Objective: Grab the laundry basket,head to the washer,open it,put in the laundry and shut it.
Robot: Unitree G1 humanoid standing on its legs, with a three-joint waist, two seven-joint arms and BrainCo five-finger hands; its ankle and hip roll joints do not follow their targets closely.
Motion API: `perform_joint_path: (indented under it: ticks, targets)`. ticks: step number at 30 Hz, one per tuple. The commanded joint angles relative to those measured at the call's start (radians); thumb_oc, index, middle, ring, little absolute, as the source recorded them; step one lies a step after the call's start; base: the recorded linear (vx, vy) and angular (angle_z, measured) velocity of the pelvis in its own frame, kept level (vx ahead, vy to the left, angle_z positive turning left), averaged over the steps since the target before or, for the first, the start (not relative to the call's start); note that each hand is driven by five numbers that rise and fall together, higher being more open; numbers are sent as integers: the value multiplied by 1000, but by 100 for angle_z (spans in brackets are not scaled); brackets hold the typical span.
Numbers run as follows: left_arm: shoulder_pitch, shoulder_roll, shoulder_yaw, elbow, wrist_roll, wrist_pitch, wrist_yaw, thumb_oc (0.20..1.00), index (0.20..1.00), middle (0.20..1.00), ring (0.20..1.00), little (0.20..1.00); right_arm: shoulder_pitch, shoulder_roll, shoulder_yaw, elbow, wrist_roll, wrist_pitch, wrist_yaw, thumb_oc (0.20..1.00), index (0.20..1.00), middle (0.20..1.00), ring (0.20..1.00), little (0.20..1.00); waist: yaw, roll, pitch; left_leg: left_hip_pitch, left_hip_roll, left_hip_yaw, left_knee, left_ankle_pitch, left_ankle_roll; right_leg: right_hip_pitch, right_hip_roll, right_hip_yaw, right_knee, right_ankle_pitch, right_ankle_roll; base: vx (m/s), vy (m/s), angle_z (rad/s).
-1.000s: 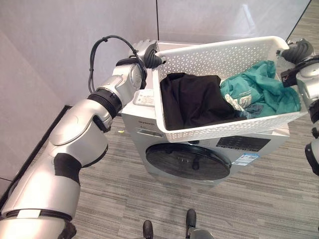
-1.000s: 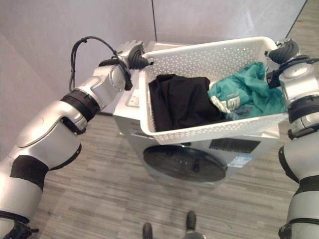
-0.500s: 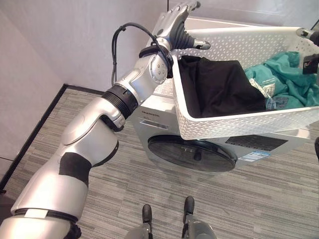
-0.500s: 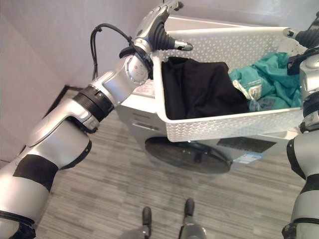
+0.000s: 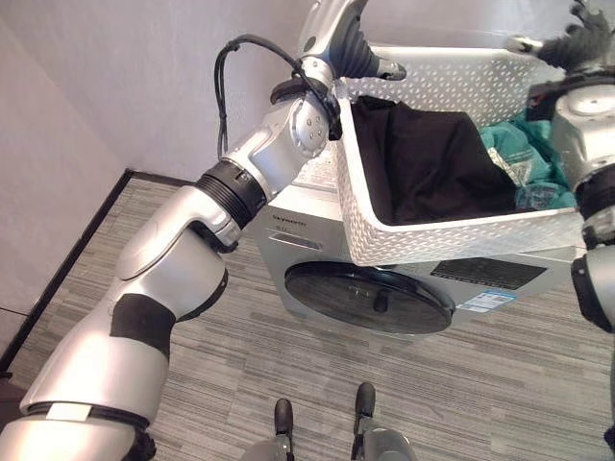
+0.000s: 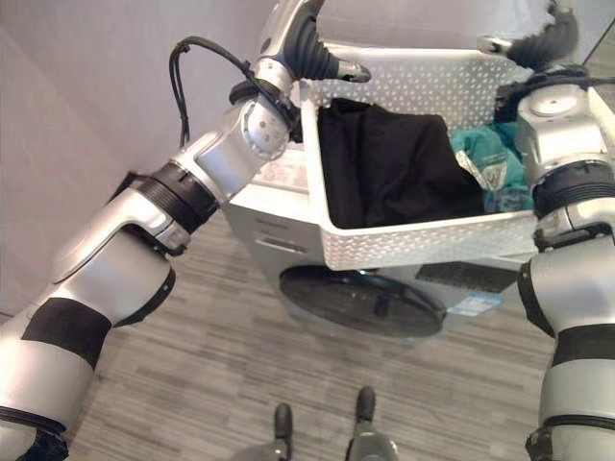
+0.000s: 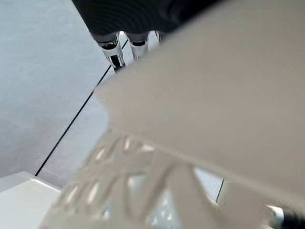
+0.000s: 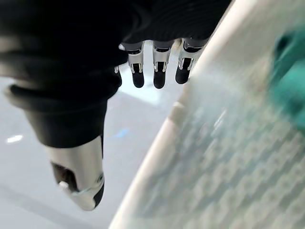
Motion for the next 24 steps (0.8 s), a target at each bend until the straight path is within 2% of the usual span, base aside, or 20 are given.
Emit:
perform_joint_path:
  ticks: [1, 5, 10, 17, 19, 21, 24]
  targets:
    - [-204, -4, 105, -7, -64, -114, 66, 1000, 1000, 1000, 1000, 1000, -38, 11, -24, -41, -34, -99, -59, 1000, 1000, 1000, 1000, 1000, 11, -11, 12, 17, 1, 40, 2, -33, 8, 119, -10, 54, -1, -126, 64, 0, 0, 0]
    - [-182, 36, 155, -36, -130, -141, 54, 1000, 1000, 1000, 1000, 1000, 9, -26, -79, -129, -50, -111, -83, 1000, 1000, 1000, 1000, 1000, 17, -15, -6, 35, 2, 39, 2, -37, 8, 138, -7, 53, -1, -130, 63, 3, 0, 2]
    - [-157, 98, 204, -108, -131, -155, 62, 1000, 1000, 1000, 1000, 1000, 103, -67, -157, -249, -86, -120, -96, 1000, 1000, 1000, 1000, 1000, 22, -19, -30, 53, 5, 38, 2, -44, 9, 155, -5, 55, -1, -134, 62, 1, 0, 1]
    - [-176, 161, 166, -82, -120, -144, 46, 1000, 1000, 1000, 1000, 1000, 275, -92, -263, -336, -86, -133, -92, 1000, 1000, 1000, 1000, 1000, 27, -20, -67, 67, 8, 34, 2, -46, 7, 173, -1, 45, -1, -137, 64, 0, -6, -2]
    - [-158, 206, 182, -112, -112, -146, 38, 1000, 1000, 1000, 1000, 1000, 373, -107, -332, -406, -92, -145, -97, 1000, 1000, 1000, 1000, 1000, 24, -13, -71, 70, 8, 35, 2, -47, 8, 176, -1, 46, -1, -137, 65, 0, 0, 0]
    - [-101, 272, 206, -187, -81, -143, 24, 1000, 1000, 1000, 1000, 1000, 545, -126, -463, -513, -127, -145, -106, 1000, 1000, 1000, 1000, 1000, 27, -13, -78, 75, 7, 31, 2, -51, 10, 181, -1, 42, -1, -138, 66, 0, 0, 0]
    - [147, 444, 367, -433, -68, -170, -41, 1000, 1000, 1000, 1000, 1000, 881, -127, -760, -687, -200, -150, -124, 1000, 1000, 1000, 1000, 1000, 41, -17, -90, 78, 3, 18, 2, -57, 18, 189, -7, 30, -1, -142, 65, 16, -3, 3]
